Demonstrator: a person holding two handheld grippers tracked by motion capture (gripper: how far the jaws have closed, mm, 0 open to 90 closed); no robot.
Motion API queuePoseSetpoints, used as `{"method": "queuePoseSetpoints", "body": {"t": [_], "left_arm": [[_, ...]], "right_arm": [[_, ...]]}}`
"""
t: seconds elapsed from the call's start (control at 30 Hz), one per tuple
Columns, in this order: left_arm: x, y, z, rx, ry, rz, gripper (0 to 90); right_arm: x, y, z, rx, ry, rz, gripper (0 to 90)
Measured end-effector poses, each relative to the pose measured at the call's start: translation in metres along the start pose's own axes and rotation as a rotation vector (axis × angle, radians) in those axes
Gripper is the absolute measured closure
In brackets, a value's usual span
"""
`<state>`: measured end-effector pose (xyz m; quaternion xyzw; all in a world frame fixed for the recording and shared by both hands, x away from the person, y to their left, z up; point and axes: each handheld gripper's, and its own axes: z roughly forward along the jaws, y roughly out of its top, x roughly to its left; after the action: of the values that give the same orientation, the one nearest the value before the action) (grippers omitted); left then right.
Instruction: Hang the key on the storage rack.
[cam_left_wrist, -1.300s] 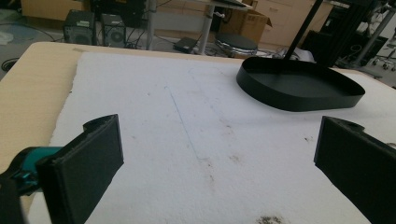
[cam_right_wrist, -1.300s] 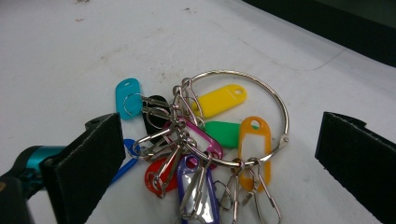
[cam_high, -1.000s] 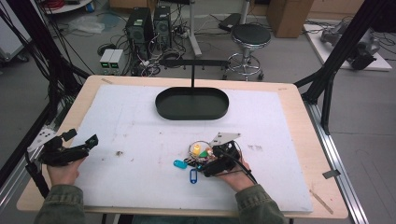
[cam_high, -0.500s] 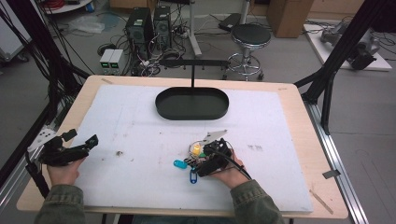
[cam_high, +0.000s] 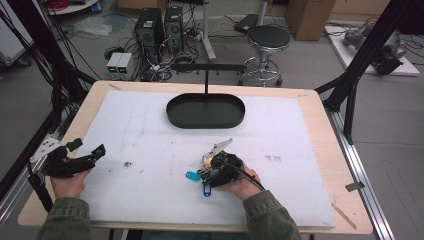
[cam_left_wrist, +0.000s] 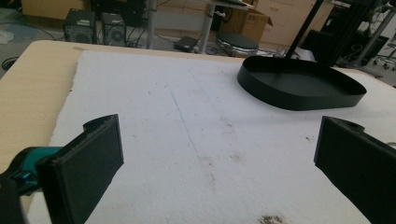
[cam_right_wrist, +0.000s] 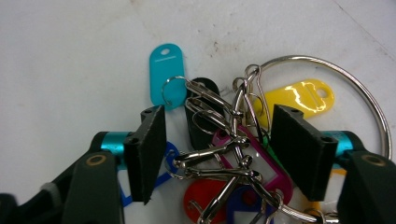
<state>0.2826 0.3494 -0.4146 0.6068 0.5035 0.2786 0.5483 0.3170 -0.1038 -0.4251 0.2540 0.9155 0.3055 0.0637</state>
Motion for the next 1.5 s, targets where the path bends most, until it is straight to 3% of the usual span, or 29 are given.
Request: {"method": "queuePoseSetpoints", "body": {"t": [0.1,0.2,0.33,0.43,0.73,1.0,1.5], "left_arm": [[0.0,0.0,0.0,0.002,0.0,0.0,1.7],[0.0,0.0,0.0,0.003,0.0,0.001,1.7],[0.0,-0.001,0.0,0.004,0.002,0.001,1.7],[0.0,-0.001,0.0,0.005,0.004,0.002,1.7],[0.0,-0.001,0.0,0.003,0.004,0.002,1.7],[0.0,-0.001,0.0,0.007,0.004,0.005,1.7],[0.0,-0.001,0.0,0.009,-0.002,0.005,1.7]], "right_arm": [[0.003,0.002,0.001,0.019,-0.057,-0.009,52.3],[0.006,0.006,-0.001,0.046,-0.076,-0.011,65.9],[0.011,0.007,-0.001,0.047,-0.118,-0.059,68.3],[0.011,0.007,-0.004,0.041,-0.125,-0.064,69.0],[0.006,0.006,-0.02,0.007,-0.12,-0.025,69.2],[-0.004,0.005,-0.038,-0.06,-0.102,0.023,69.1],[-0.015,0.014,-0.064,-0.121,-0.085,0.052,69.2]]}}
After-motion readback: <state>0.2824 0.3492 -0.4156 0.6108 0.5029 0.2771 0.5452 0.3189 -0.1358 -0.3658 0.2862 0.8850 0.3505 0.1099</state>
